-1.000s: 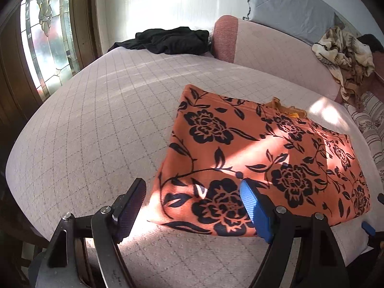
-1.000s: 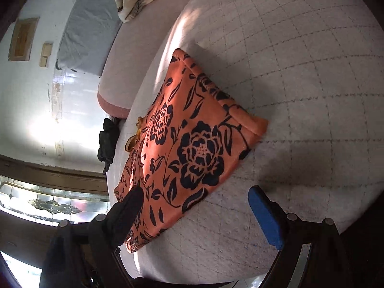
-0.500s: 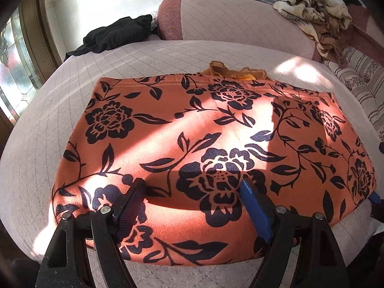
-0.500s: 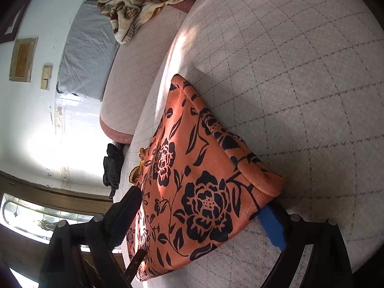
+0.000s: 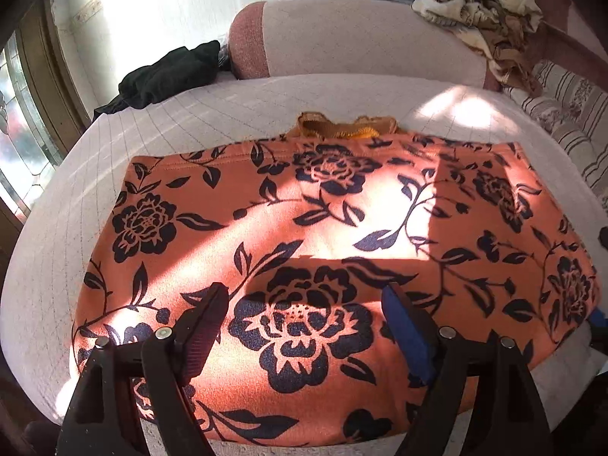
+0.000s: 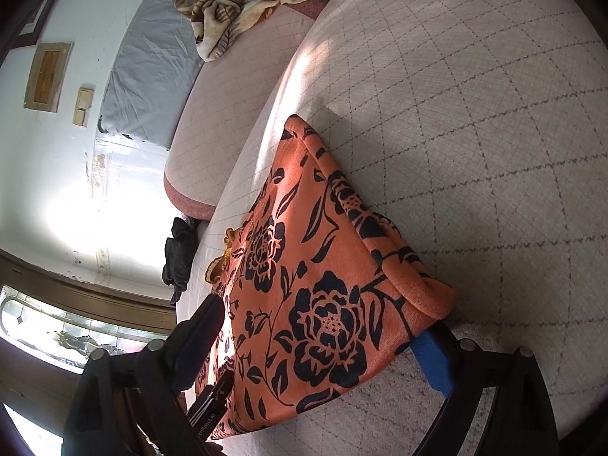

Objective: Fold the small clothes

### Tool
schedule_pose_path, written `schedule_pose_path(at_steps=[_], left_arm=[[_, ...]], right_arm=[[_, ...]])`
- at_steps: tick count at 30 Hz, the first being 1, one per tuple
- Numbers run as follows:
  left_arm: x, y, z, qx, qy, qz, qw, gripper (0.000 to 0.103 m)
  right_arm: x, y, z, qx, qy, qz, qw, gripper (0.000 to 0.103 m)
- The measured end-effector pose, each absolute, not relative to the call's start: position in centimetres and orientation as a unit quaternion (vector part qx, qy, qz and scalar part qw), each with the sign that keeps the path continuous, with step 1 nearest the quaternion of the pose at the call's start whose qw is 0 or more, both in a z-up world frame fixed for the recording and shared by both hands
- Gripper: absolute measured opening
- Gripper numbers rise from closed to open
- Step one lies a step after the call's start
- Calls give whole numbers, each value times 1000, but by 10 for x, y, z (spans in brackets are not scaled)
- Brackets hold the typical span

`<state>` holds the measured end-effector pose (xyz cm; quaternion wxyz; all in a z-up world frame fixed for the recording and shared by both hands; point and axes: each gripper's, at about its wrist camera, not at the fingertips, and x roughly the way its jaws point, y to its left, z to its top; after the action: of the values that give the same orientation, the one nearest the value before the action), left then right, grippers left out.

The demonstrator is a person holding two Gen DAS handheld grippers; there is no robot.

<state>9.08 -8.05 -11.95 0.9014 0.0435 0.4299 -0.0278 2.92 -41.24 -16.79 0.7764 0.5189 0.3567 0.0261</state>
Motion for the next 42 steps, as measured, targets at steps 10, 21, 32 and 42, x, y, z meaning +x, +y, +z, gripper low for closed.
schedule_pose_path(at_steps=[10,21,32,42], left_arm=[[102,-70,-118,4,451,-38,892,85],[114,-59,-130,5,471,-31,882,87],[107,-58,-126,33,455,-20,890,88],[103,-22,-113,-10,442,-39,896,88]], right_arm=[[40,-395,-149,453,377,12,808,94],[54,-390,-157,425,406,-17,809,89],[62,-392,-158,415,415,-45,808,72],[79,-365,-121,306,425,-60,850,20]])
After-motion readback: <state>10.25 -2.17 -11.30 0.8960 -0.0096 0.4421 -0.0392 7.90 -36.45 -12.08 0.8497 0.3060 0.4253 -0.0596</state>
